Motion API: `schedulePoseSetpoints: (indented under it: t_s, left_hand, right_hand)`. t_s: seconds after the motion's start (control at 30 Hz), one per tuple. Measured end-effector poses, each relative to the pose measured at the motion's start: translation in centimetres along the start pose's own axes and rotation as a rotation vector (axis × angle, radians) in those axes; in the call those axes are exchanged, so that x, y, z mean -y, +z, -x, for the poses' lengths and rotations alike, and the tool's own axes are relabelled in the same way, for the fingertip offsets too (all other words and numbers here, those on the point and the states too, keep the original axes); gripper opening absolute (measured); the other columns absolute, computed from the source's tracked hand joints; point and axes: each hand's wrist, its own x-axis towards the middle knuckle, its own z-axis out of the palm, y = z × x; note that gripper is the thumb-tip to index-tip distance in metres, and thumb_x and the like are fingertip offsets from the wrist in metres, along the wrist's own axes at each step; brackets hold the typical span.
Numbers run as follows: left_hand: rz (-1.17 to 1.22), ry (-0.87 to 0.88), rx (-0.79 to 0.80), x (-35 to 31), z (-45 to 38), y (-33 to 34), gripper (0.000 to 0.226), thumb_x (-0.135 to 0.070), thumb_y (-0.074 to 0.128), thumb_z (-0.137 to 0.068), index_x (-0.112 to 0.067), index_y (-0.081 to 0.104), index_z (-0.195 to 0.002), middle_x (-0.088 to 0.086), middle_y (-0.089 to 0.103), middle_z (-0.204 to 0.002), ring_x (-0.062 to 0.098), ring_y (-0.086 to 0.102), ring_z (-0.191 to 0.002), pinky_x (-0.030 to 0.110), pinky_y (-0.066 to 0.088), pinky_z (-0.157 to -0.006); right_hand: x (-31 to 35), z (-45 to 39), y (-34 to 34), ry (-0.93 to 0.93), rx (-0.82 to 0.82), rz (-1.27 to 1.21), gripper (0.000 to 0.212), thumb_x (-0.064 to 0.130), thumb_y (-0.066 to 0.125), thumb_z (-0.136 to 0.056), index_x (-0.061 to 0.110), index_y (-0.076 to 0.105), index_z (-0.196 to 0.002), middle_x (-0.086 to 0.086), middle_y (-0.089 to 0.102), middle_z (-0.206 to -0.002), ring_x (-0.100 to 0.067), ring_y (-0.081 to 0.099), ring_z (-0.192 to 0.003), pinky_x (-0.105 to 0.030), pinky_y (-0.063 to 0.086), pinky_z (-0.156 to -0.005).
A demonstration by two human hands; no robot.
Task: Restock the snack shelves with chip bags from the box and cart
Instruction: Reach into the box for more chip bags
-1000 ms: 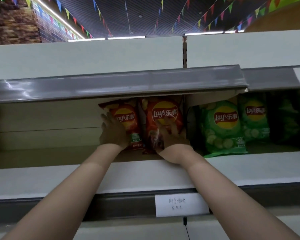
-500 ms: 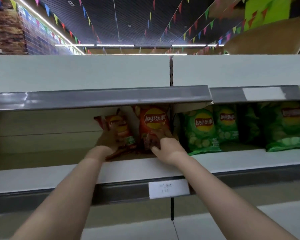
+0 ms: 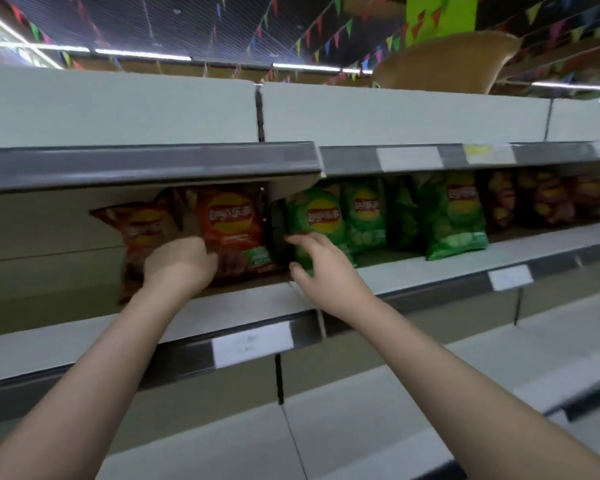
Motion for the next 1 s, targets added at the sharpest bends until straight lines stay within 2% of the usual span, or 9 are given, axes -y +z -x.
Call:
schedulePoseSetpoints:
  t_s: [0.03,0.1,0.2,0.33,0.5,0.6,0.67,0.83,1.0]
  left_hand:
    - [0.050,0.114,-0.073,-1.7,1.3,0.4,0.021,-0.027,0.047,-0.099,-0.009,0.051,-0.108,0.016,0.058,-0.110,0.036,0.055,-0.103,0.036,0.042,-0.075]
    - [0.246,0.317,-0.134,-5.1,3.9,1.6,0.023,-0.028,0.052,-0.096,-0.014,0.056,-0.115,0.008,0.061,-0.115,0.030,0.057,-0.106,0.038,0.048,-0.082]
    - [0.444,0.531,-0.063,-10.9,7.7,4.1,0.021,-0.028,0.054,-0.094,-0.025,0.060,-0.114,-0.007,0.063,-0.115,0.015,0.058,-0.107,0.036,0.048,-0.088]
    - [0.644,0.655,0.043,-19.1,11.3,7.9,0.012,-0.024,0.056,-0.094,-0.025,0.062,-0.105,-0.009,0.066,-0.107,0.013,0.062,-0.095,0.036,0.051,-0.085]
    - [0.793,0.781,0.263,-32.4,18.6,12.1,0.010,-0.024,0.056,-0.094,-0.024,0.062,-0.102,-0.009,0.067,-0.100,0.012,0.062,-0.093,0.037,0.051,-0.086]
    - [0.873,0.862,0.384,-40.4,24.5,14.6,0.009,-0.020,0.055,-0.094,-0.025,0.060,-0.100,-0.012,0.066,-0.098,0.004,0.061,-0.082,0.027,0.049,-0.081]
    - [0.923,0.915,0.478,-45.4,28.5,16.2,0.011,-0.016,0.054,-0.094,-0.024,0.060,-0.100,-0.012,0.067,-0.100,-0.003,0.060,-0.077,0.016,0.045,-0.072]
    - [0.975,0.986,0.689,-55.8,37.9,19.0,0.015,-0.013,0.051,-0.094,-0.019,0.060,-0.105,-0.006,0.067,-0.100,0.011,0.062,-0.084,0.030,0.050,-0.078]
    - [0.976,1.037,0.887,-64.0,45.3,22.4,0.014,-0.015,0.050,-0.094,-0.022,0.058,-0.103,-0.001,0.069,-0.102,0.015,0.064,-0.092,0.033,0.052,-0.079]
  right_hand:
    - [-0.3,0.8,-0.9,-0.007,-0.022,-0.010,0.047,0.017,0.052,-0.097,0.020,0.045,-0.143,-0.005,0.039,-0.148,-0.022,0.041,-0.133,-0.027,0.032,-0.109]
    - [-1.3,2.7,-2.9,-0.002,-0.066,-0.028,0.046,0.018,0.053,-0.097,0.022,0.045,-0.143,0.000,0.040,-0.147,-0.016,0.044,-0.129,-0.021,0.034,-0.103]
    - [-3.9,6.2,-6.8,0.050,-0.123,-0.044,0.047,0.020,0.056,-0.096,0.027,0.045,-0.141,0.005,0.042,-0.144,-0.013,0.046,-0.126,-0.030,0.042,-0.104]
    - [-8.8,11.3,-13.1,0.157,-0.226,0.017,0.042,0.018,0.059,-0.094,0.022,0.052,-0.135,0.000,0.053,-0.135,-0.018,0.054,-0.118,-0.040,0.046,-0.100]
    - [-16.8,21.0,-22.9,0.362,-0.344,0.115,0.034,0.012,0.060,-0.092,0.015,0.059,-0.126,-0.003,0.061,-0.123,-0.016,0.061,-0.107,-0.037,0.049,-0.096]
    - [-21.2,27.6,-28.6,0.499,-0.398,0.161,0.030,0.013,0.058,-0.094,0.015,0.059,-0.124,0.000,0.063,-0.121,-0.014,0.063,-0.103,-0.030,0.049,-0.093]
    - [-23.7,32.0,-32.0,0.581,-0.442,0.189,0.029,0.013,0.057,-0.094,0.015,0.061,-0.123,0.002,0.066,-0.117,-0.013,0.065,-0.101,-0.028,0.049,-0.092]
    - [-28.7,41.9,-39.2,0.782,-0.500,0.263,0.028,0.006,0.051,-0.094,0.014,0.062,-0.118,-0.001,0.067,-0.113,-0.015,0.064,-0.100,-0.023,0.046,-0.083]
    - [-32.9,49.9,-44.1,0.972,-0.549,0.316,0.026,0.011,0.052,-0.096,0.012,0.062,-0.120,-0.005,0.066,-0.116,-0.020,0.063,-0.102,-0.034,0.050,-0.089]
